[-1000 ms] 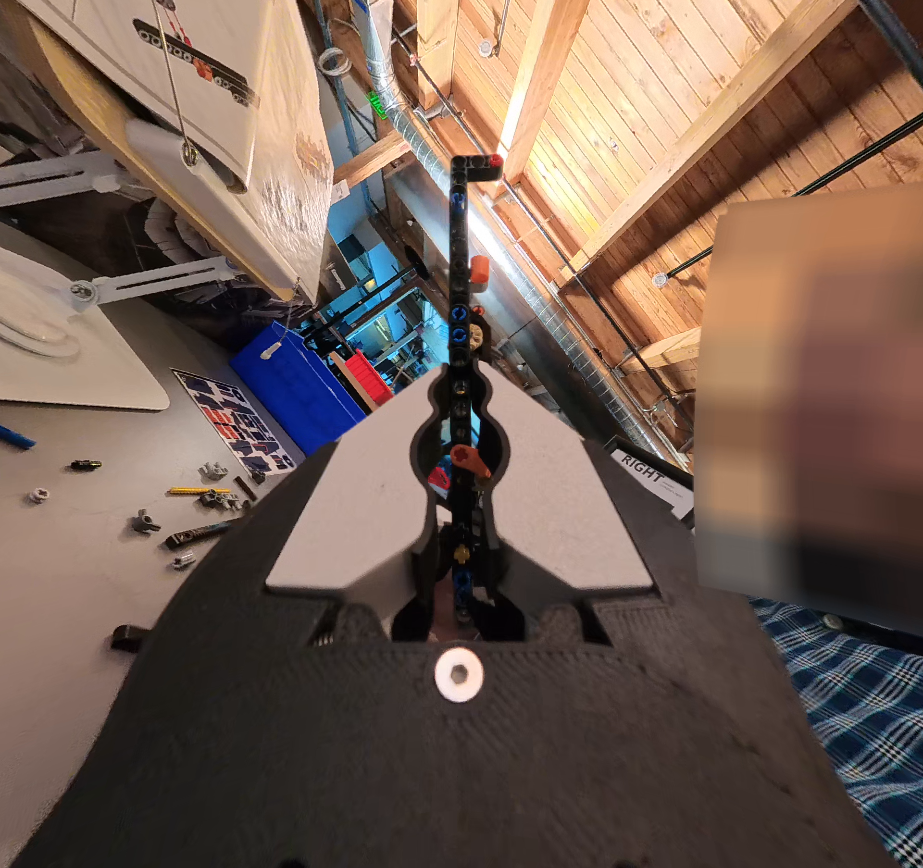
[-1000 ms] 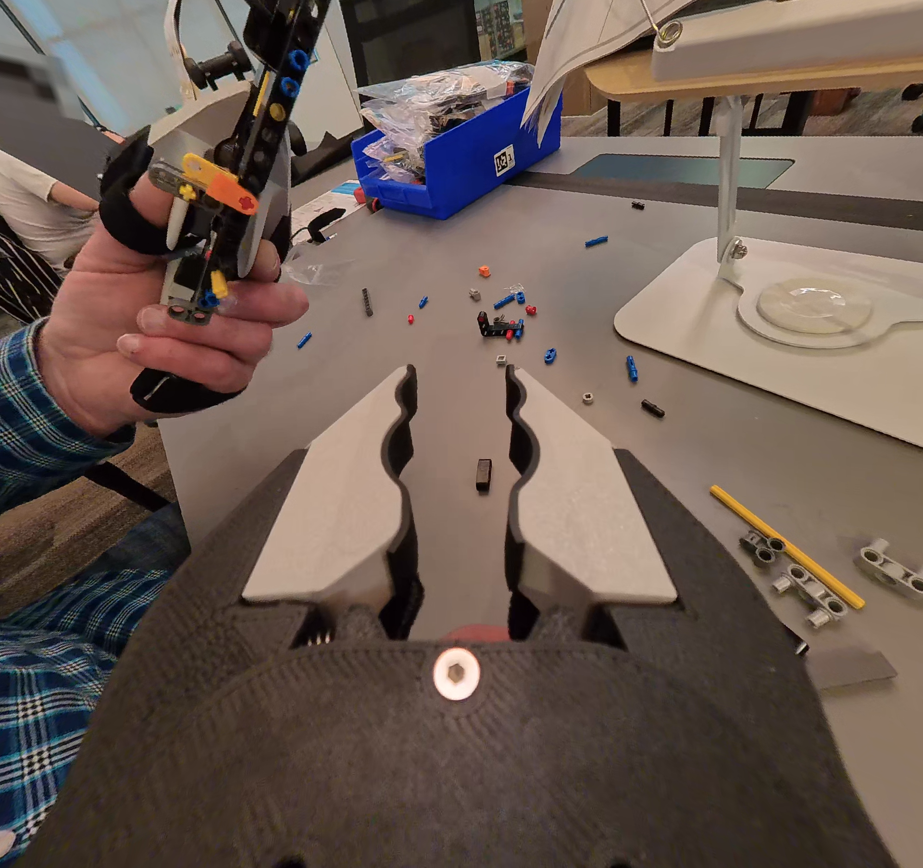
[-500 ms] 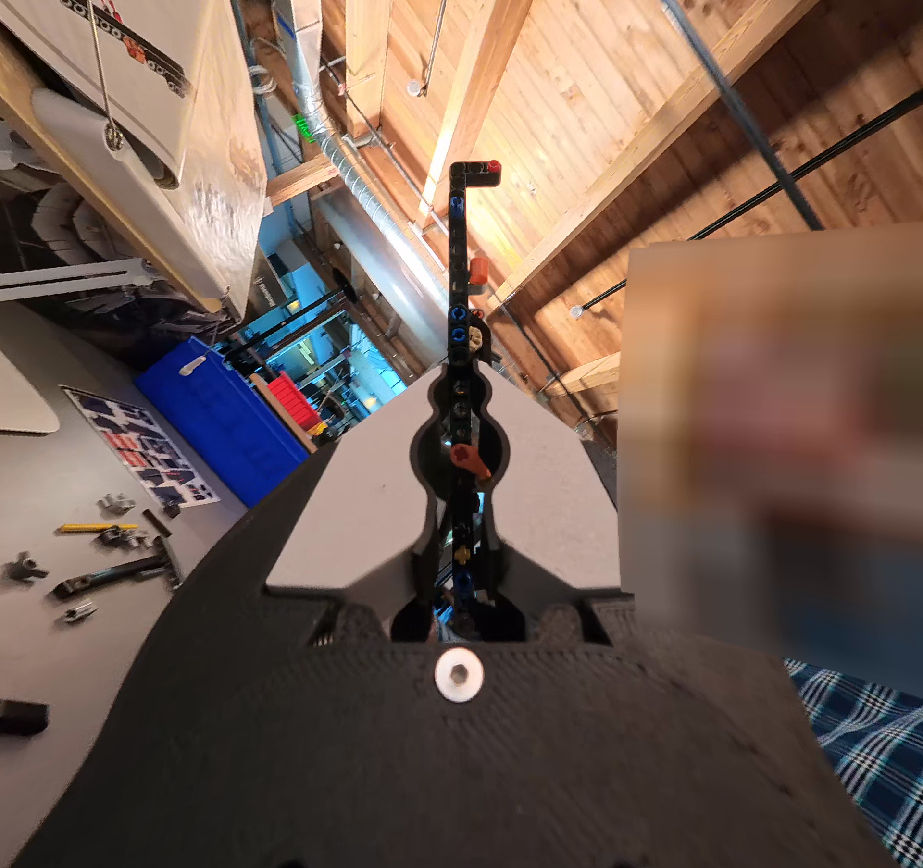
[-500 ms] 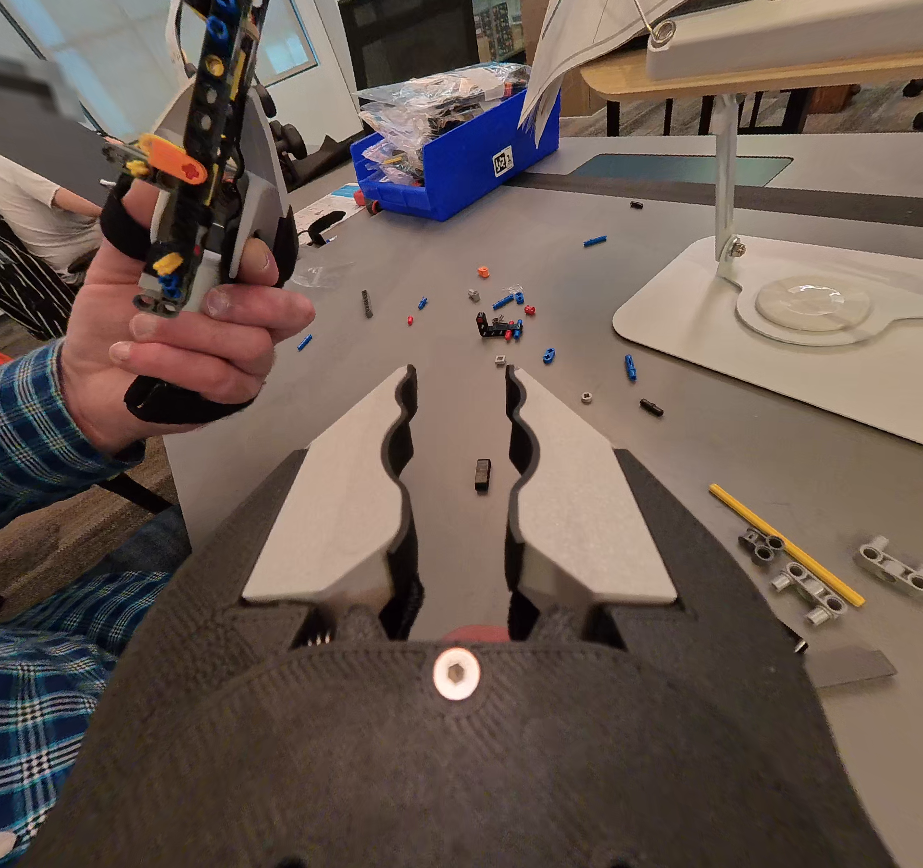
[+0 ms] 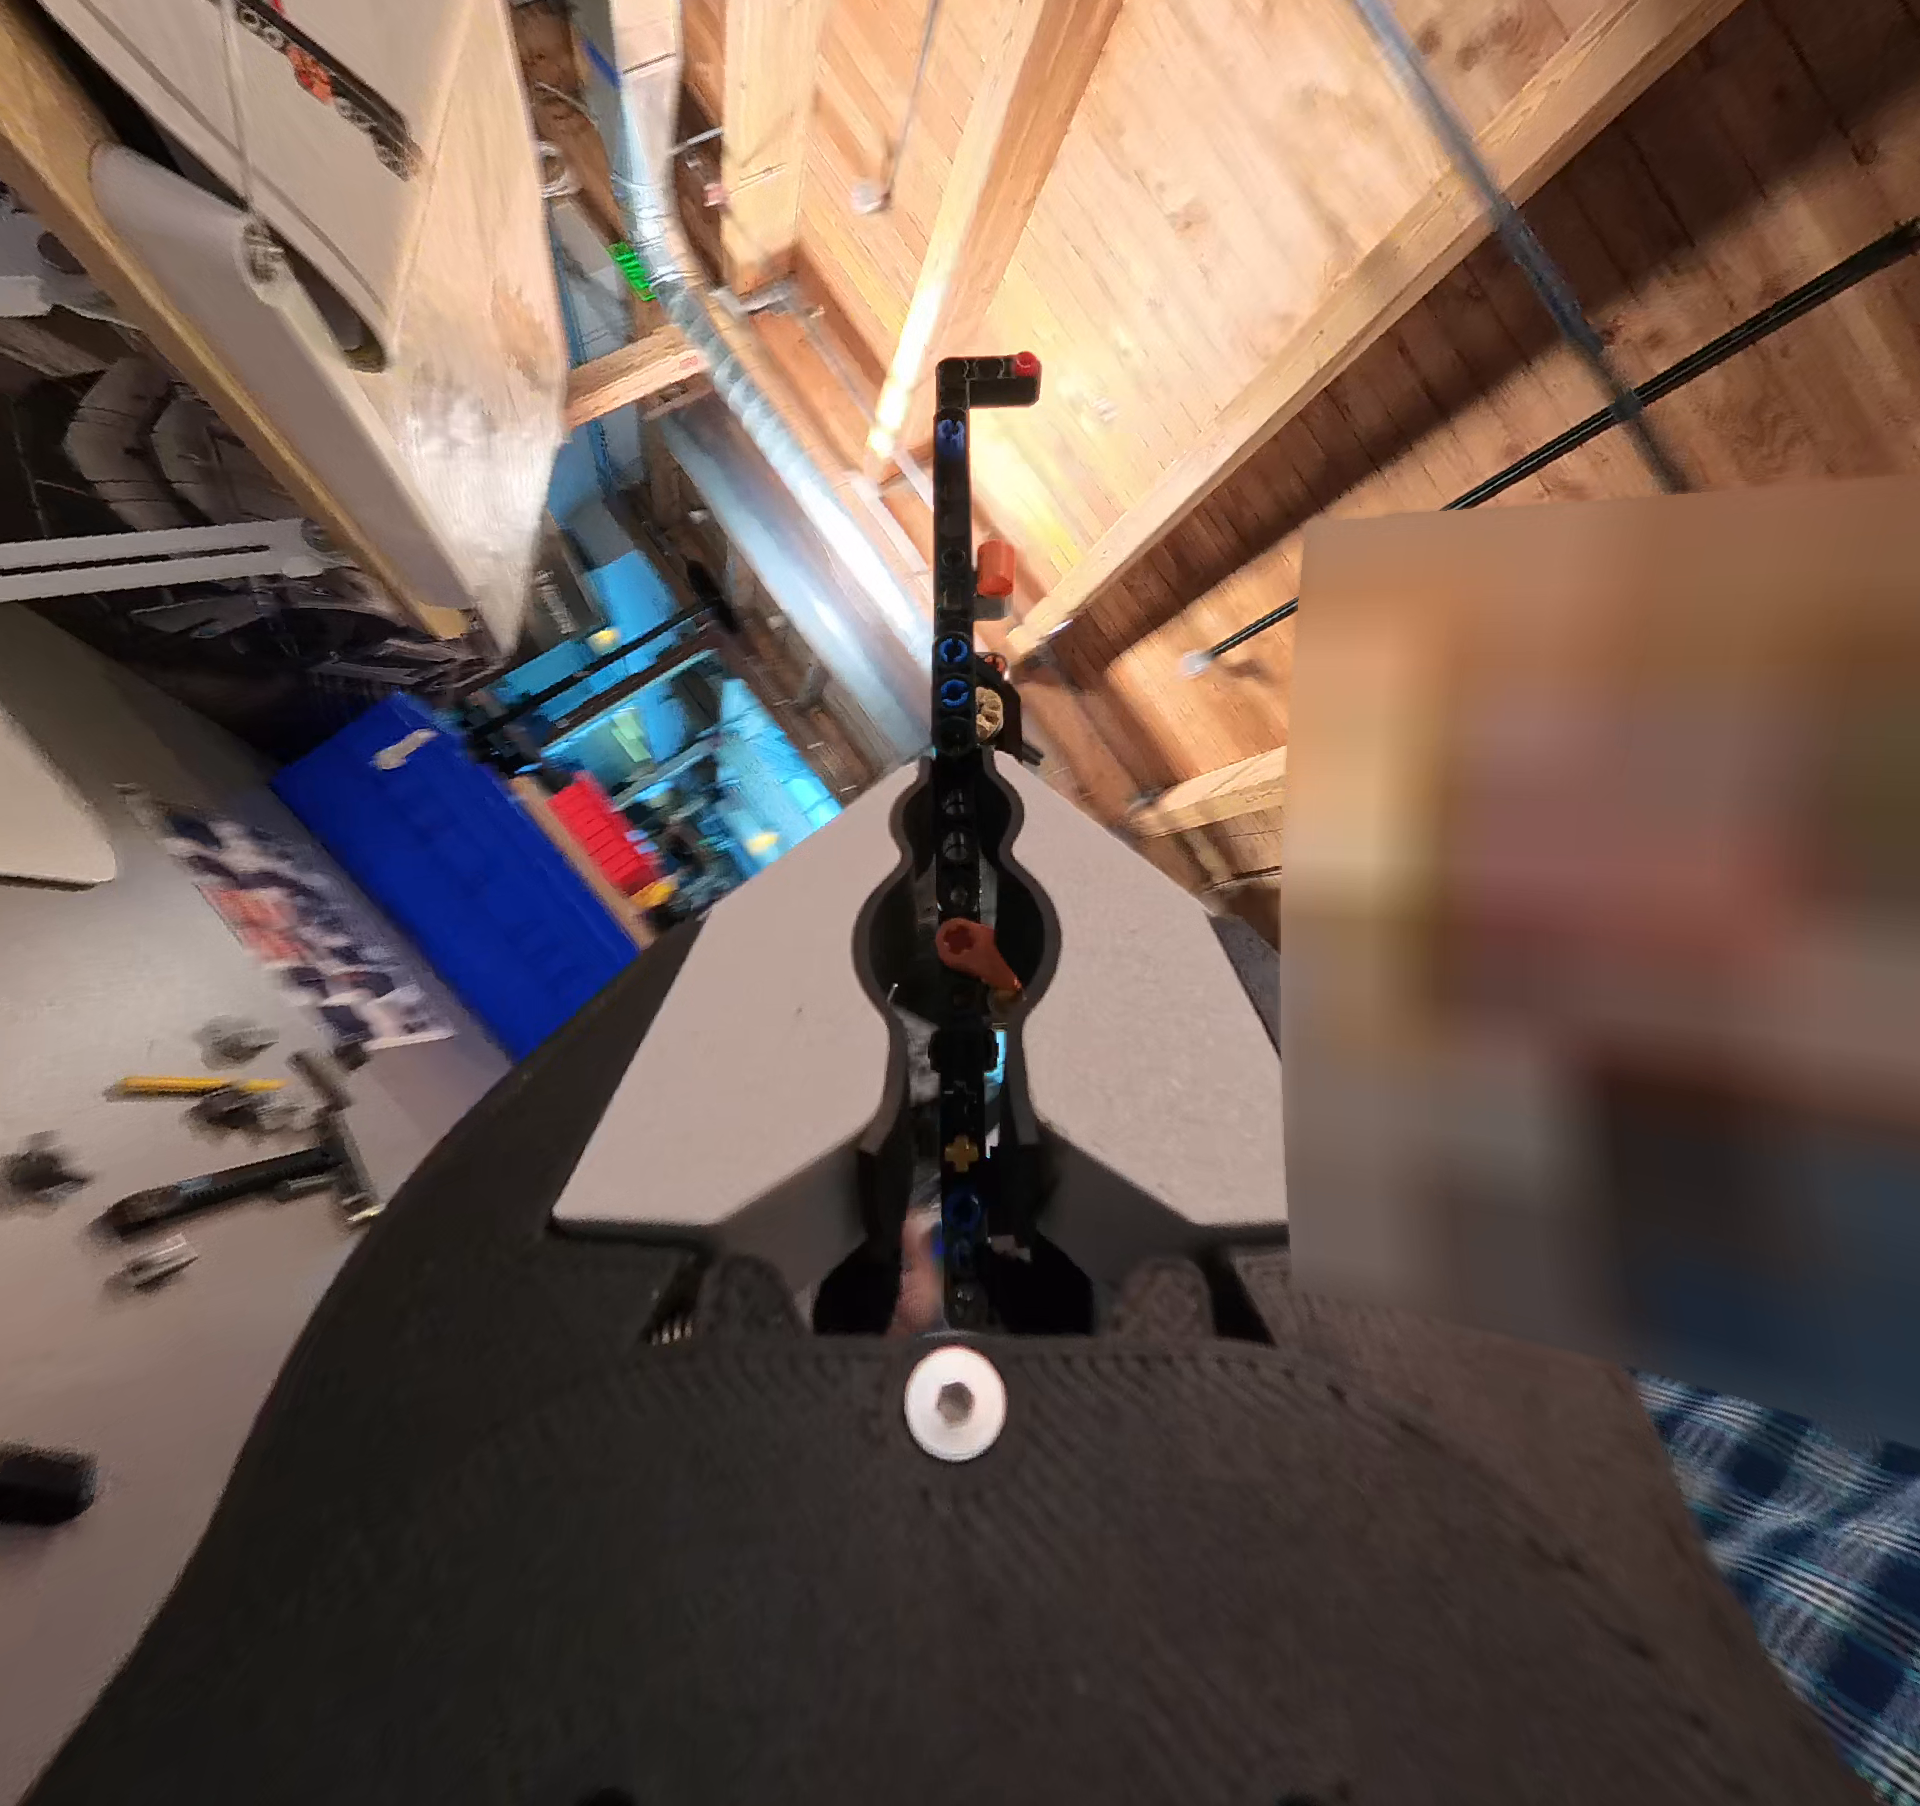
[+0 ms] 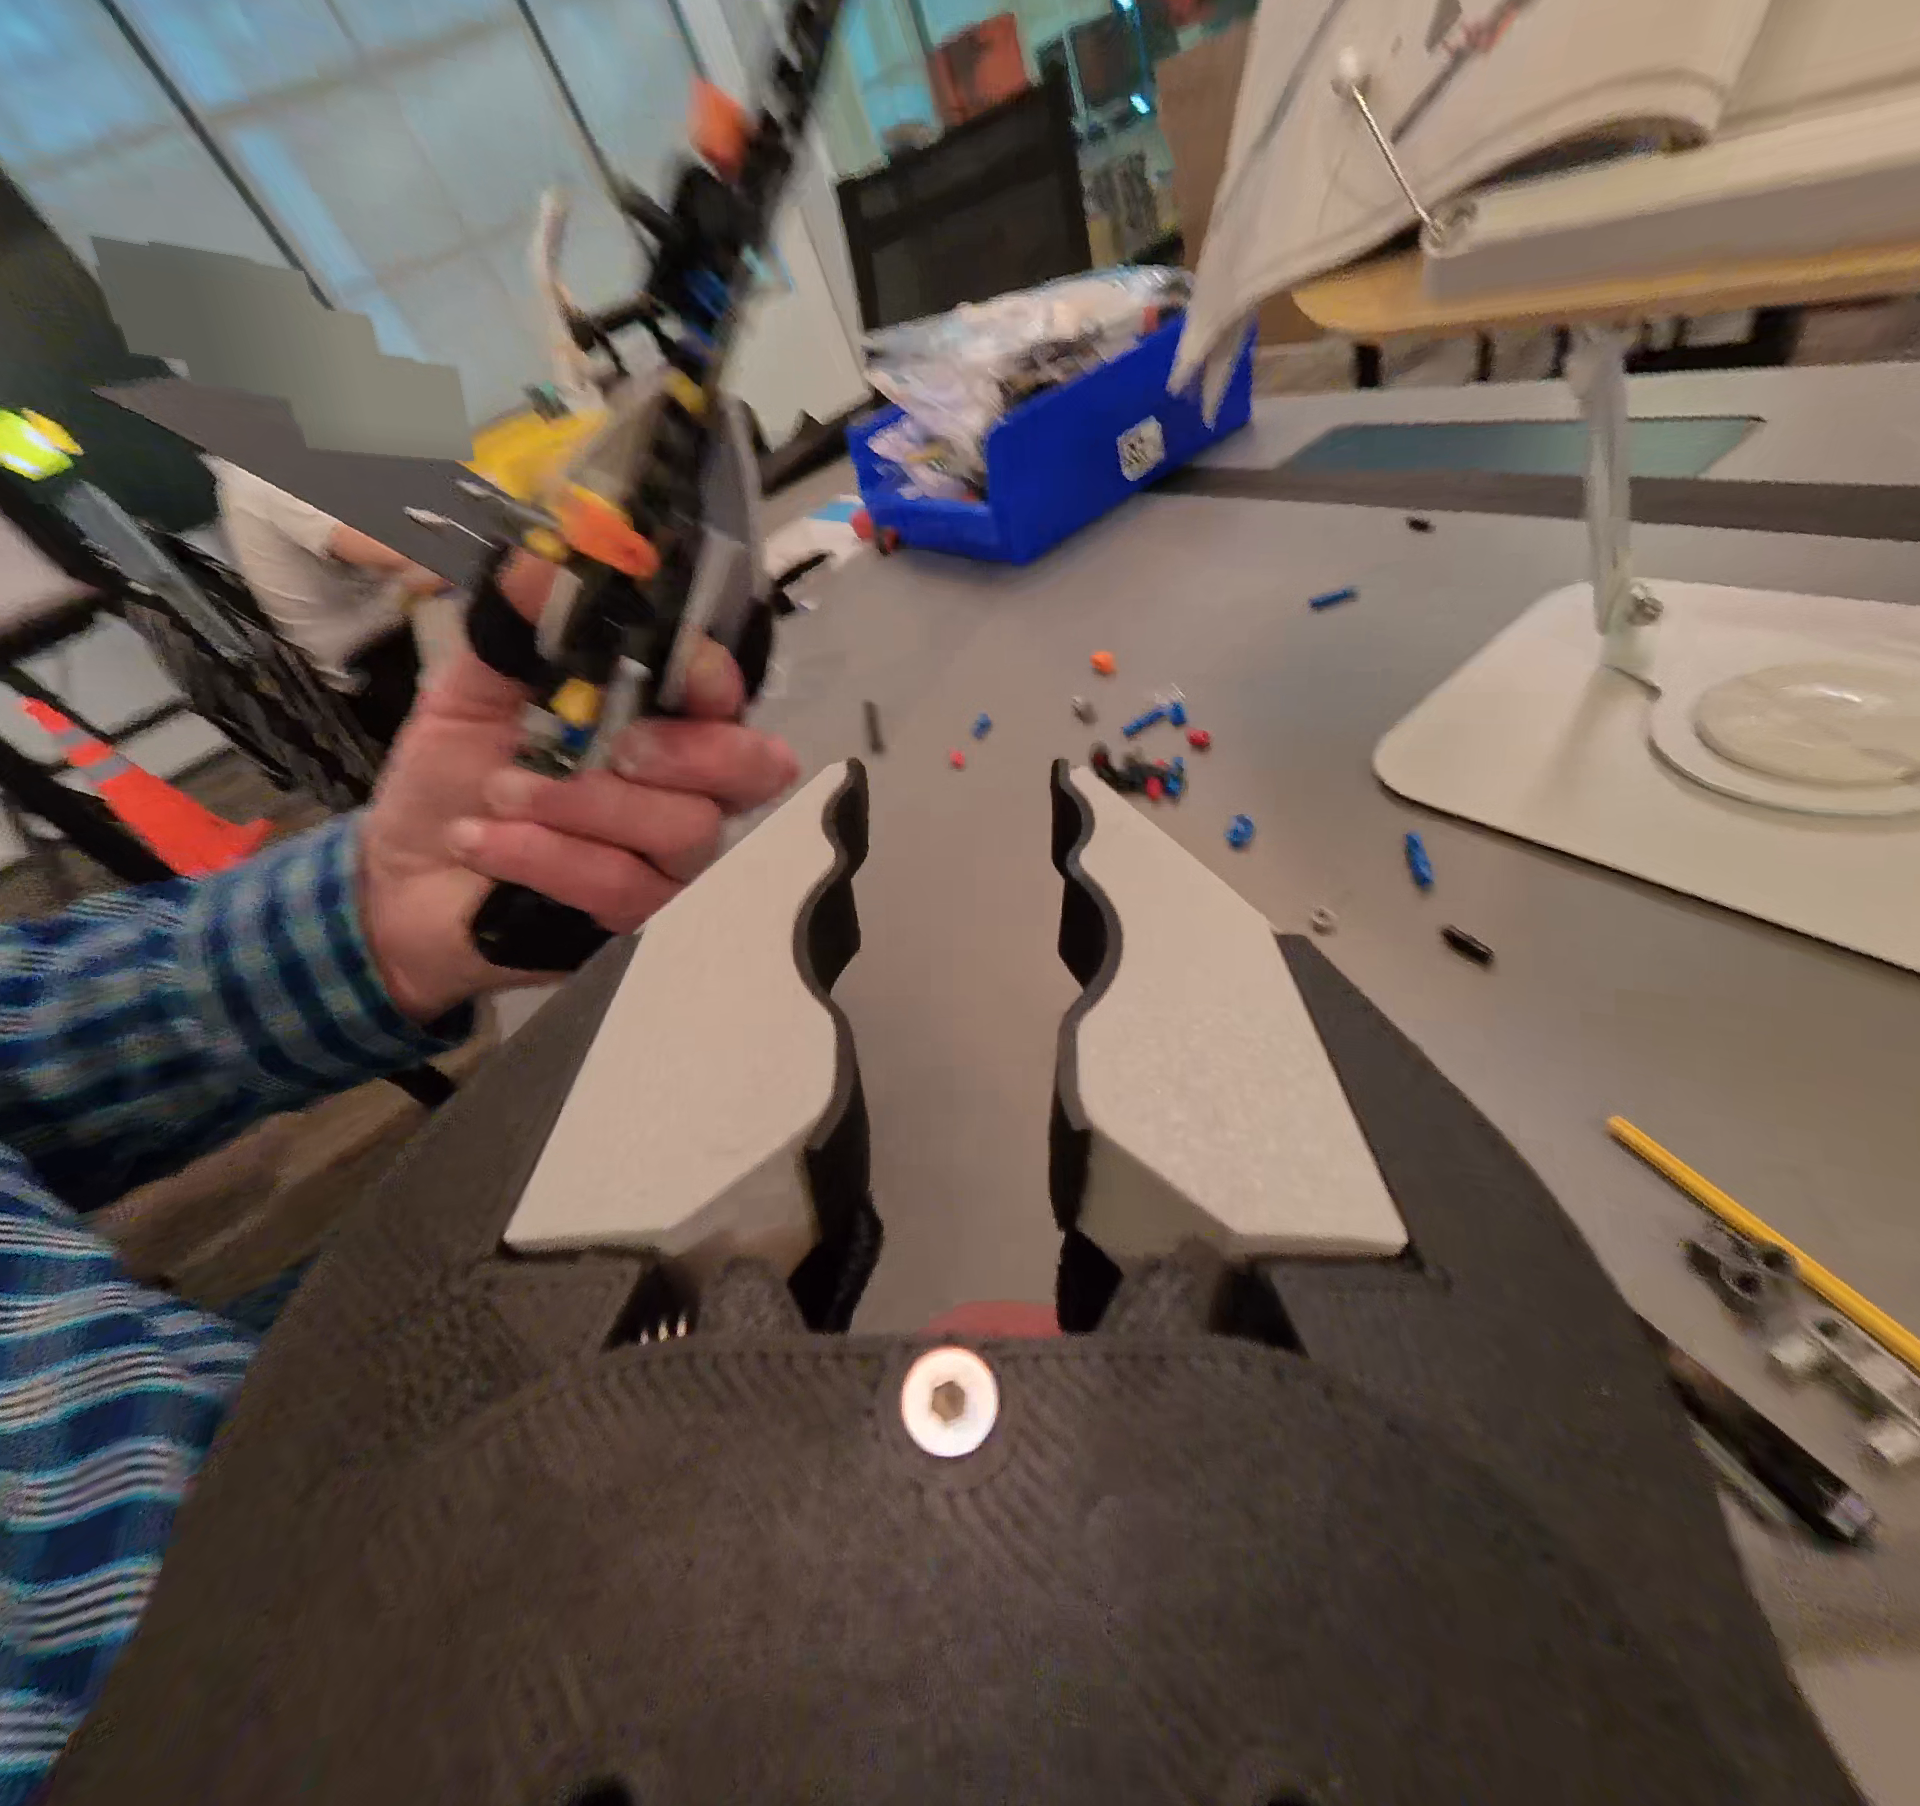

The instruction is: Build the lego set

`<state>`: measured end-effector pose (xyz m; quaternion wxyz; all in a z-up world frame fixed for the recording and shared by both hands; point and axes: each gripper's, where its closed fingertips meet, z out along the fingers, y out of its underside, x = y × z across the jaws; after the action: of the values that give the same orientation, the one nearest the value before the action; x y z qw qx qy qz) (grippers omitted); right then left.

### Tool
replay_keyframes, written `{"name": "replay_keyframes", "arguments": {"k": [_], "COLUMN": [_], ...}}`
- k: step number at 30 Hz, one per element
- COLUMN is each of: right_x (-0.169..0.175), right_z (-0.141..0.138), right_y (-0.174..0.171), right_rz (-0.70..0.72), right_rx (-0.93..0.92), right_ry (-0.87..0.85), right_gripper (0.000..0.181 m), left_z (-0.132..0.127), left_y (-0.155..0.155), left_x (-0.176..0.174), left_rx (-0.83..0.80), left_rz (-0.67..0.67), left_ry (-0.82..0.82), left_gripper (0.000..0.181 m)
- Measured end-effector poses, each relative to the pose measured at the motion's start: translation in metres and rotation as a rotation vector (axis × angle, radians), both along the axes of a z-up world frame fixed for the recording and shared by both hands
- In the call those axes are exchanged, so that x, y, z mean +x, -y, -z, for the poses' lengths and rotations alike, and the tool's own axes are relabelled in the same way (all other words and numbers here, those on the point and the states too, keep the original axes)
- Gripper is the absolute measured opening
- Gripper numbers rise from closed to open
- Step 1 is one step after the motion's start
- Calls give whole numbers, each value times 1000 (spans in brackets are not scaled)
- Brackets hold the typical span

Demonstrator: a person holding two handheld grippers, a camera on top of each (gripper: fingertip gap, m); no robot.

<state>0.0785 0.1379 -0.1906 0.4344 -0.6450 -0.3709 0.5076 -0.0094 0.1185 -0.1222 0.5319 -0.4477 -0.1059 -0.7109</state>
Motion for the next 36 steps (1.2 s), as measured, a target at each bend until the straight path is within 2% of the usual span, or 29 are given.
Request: {"name": "replay_keyframes", "arguments": {"k": [1,5,9,12,15,20,25,29,36], "right_x": [-1,-3,-1,2,3,6,9,12,14], "right_z": [-10,-33,-32,-35,-40,-44,-47,-48,-45], "right_y": [6,19,16,16,20,21,16,13,9], "right_rz": [-33,-116,-136,-157,-187,-232,-236,-236,-249], "right_rx": [-16,-109,-234,-236,-226,-313,-397,-422,-492], "right_ry": [-51,-199,-275,-300,-320,-400,-471,-492,-522], "right_gripper": [32,32,33,19,10,5,4,4,8], "left_z": [4,13,17,18,13,14,14,19,22], "left_y": [-2,-7,-6,-2,-1,-2,0,3,0], "left_x": [3,24,50,69,74,76,78,88,90], "left_rx": [-16,-47,-31,3,13,9,-6,-8,-3], "left_rz": [-23,-71,-64,-49,-44,-72,-3,56,-36], "left_ry": [-51,-233,-373,-480,-470,-502,-435,-448,-580], "left_gripper": [6,5,5,6,5,8,17,14,11]}}
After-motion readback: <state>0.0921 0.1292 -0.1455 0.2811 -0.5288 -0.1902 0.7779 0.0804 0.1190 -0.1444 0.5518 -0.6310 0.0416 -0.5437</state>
